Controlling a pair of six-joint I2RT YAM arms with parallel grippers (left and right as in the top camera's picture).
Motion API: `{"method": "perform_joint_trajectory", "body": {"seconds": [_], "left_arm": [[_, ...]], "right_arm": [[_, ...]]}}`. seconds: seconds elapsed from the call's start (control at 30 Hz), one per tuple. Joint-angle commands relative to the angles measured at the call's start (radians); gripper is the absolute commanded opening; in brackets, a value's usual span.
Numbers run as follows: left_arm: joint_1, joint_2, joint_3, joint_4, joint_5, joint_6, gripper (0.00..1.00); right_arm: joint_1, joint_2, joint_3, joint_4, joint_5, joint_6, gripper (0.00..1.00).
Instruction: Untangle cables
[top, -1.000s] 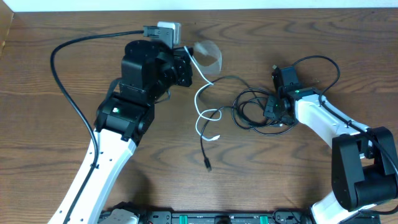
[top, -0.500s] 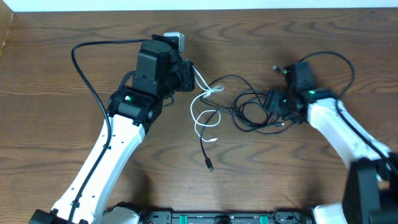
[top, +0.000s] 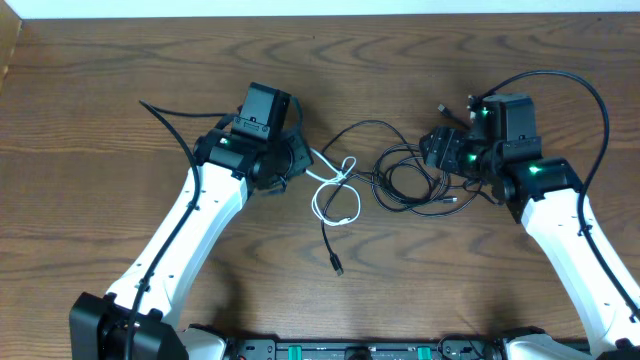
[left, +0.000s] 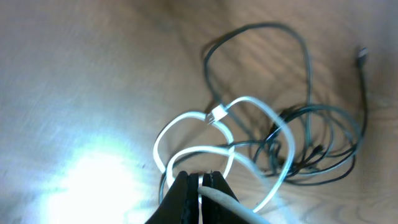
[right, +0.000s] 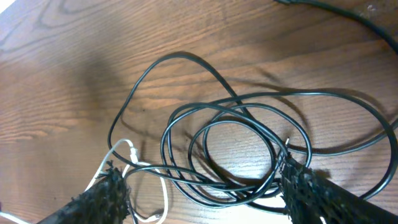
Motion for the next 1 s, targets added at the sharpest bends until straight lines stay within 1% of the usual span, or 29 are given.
{"method": "perform_joint_trajectory", "body": {"seconds": [0.0,0.1,0.13,0.17,0.23,0.33,0.43,0.57,0.7,0.8,0.87,0.97], "left_arm": [[-0.006,-0.008,-0.001,-0.046,-0.062,-0.026,0.08],[-0.006,-0.008,-0.003,-0.099,-0.203,-0.027,0.08],[-0.003,-0.008,-0.003,-0.115,-0.269,-0.028,0.08],[0.018,-0.012,-0.001,-0.124,-0.388,-0.029,0.08],[0.065,-0.021,0.015,-0.118,-0.426,-0.027,0.08],[0.167,-0.055,0.079,-0.093,-0.385,-0.021,0.08],[0.268,-0.108,0.137,-0.044,-0.385,0.008,0.08],[0.393,-0.2,0.166,0.007,-0.385,0.007,0.08],[0.463,-0.243,0.165,-0.009,-0.391,0.016,0.08],[0.496,-0.24,0.165,-0.047,-0.433,0.026,0.08],[0.506,-0.232,0.164,-0.072,-0.377,0.026,0.08],[0.501,-0.209,0.152,-0.088,-0.167,0.09,0.08]], "right_arm": [[0.015,0.008,0.011,-0.001,-0.008,-0.013,0.78],[0.025,0.008,0.011,-0.002,-0.008,-0.013,0.78],[0.027,0.008,0.011,-0.003,-0.008,-0.013,0.78],[0.032,0.008,0.011,-0.006,-0.009,-0.013,0.78],[0.033,0.008,0.011,-0.011,-0.008,-0.013,0.79],[0.034,0.008,0.011,-0.021,-0.008,-0.013,0.79],[0.034,0.008,0.011,-0.022,-0.008,-0.014,0.79],[0.034,0.008,0.011,-0.021,-0.008,-0.013,0.8],[0.034,0.008,0.011,-0.01,-0.008,-0.013,0.8],[0.034,0.008,0.011,0.0,-0.008,-0.013,0.8],[0.034,0.008,0.011,-0.001,-0.004,-0.014,0.8],[0.034,0.008,0.011,0.001,-0.004,-0.014,0.8]]}}
